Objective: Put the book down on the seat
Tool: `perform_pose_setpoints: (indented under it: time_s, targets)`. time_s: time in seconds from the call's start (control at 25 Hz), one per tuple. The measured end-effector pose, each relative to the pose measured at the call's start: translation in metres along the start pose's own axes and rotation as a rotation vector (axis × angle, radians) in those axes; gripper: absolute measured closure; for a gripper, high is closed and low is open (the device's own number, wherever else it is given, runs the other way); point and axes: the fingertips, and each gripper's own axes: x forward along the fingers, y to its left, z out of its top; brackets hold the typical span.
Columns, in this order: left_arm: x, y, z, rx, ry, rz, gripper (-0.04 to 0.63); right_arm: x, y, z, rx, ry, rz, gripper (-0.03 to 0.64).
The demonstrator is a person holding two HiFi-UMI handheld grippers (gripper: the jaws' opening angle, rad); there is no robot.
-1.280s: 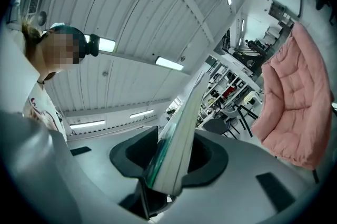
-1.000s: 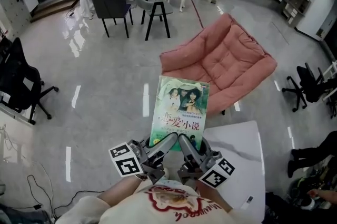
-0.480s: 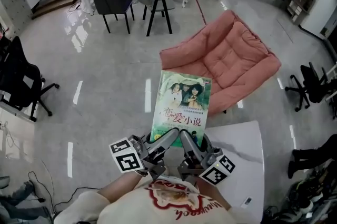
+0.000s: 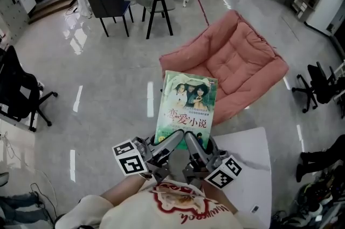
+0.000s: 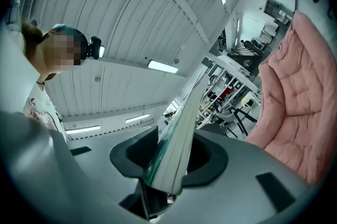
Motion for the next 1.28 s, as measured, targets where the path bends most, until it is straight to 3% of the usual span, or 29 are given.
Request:
perform_pose_setpoints:
  time_s: [0.16,0.92,1.28]
  targets:
    - [0.022,0.022,0.017,0.002,0.022,-0.026,0.497,0.021,-0.024,0.013,-0.016,-0.018,-0.023,0.483]
    - [0.195,0.201,0.178,-0.031,0.118,-0.085,0.497,0.219,-0.21,0.122,-0.035,-0.082,-0.106,0.483]
    - [0.222,0.223,0.181,-0.061,0.136,-0.112,0.497,0.225,-0.24,0.135,-0.052,-0.105,-0.143,0.483]
